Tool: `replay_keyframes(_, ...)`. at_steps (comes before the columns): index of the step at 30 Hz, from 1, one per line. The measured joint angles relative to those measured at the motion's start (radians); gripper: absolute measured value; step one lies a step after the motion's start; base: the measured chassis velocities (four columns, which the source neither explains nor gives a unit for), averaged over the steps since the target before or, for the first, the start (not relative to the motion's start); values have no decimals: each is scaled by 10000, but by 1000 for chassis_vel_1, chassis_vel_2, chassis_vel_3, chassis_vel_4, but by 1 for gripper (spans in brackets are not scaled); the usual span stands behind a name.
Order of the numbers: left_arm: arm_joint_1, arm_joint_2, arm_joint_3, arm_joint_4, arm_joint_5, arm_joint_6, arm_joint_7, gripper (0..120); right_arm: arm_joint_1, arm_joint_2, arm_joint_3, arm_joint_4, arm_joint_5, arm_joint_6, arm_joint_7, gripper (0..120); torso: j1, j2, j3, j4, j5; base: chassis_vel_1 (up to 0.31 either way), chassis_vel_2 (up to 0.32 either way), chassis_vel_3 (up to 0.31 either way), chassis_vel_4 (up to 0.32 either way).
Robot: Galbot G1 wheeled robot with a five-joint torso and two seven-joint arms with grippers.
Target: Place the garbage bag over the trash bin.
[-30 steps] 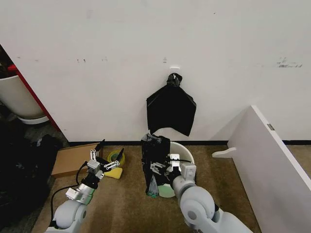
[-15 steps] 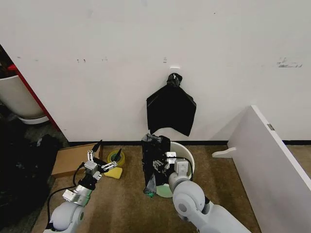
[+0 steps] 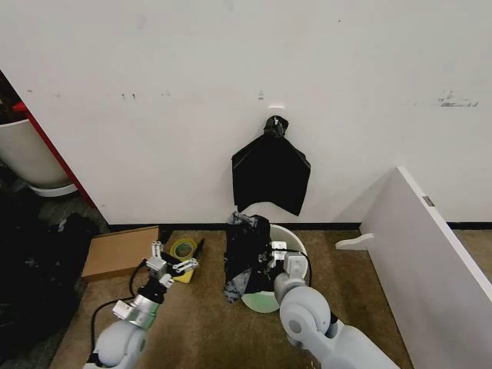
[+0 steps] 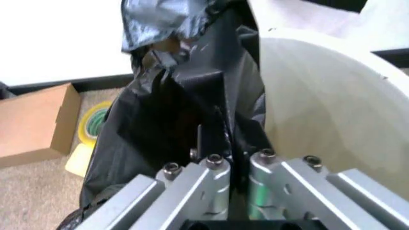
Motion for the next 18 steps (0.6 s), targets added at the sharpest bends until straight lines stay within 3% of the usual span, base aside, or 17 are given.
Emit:
replay_keyframes(1,0,0,0,0,0,0,0,100,0,0,0,0,0,0,0,0,0,0,0,0,0,0,0,0,0)
replay_keyframes(6,-389,636,409,-438,-890,2751,-2053,100,-153,28,54,35,-51,155,-134,0,0,0,0,1,0,0,0,0,0)
replay_keyframes(7,-422,682,434,-485,-1022,2988,-2164,100,-158,37,54,35,-77,165,-151,0,0,0,0,1,0,0,0,0,0)
replay_keyframes(8,-525,811,487,-670,-1443,3786,-2459,100,-153,73,76,6,-207,201,-219,0,0,0,0,1,0,0,0,0,0)
replay_keyframes(9,-525,811,487,-670,-1443,3786,-2459,100,-153,73,76,6,-207,201,-219,0,0,0,0,1,0,0,0,0,0)
replay_keyframes(16,-921,1115,673,-1615,-3052,6268,-2729,100,-128,95,267,-309,-487,440,-485,0,0,0,0,0,0,0,0,0,0)
replay_keyframes(18,-938,1119,683,-1695,-3164,6483,-2782,100,-142,107,283,-322,-488,461,-495,0,0,0,1,0,0,0,0,0,0)
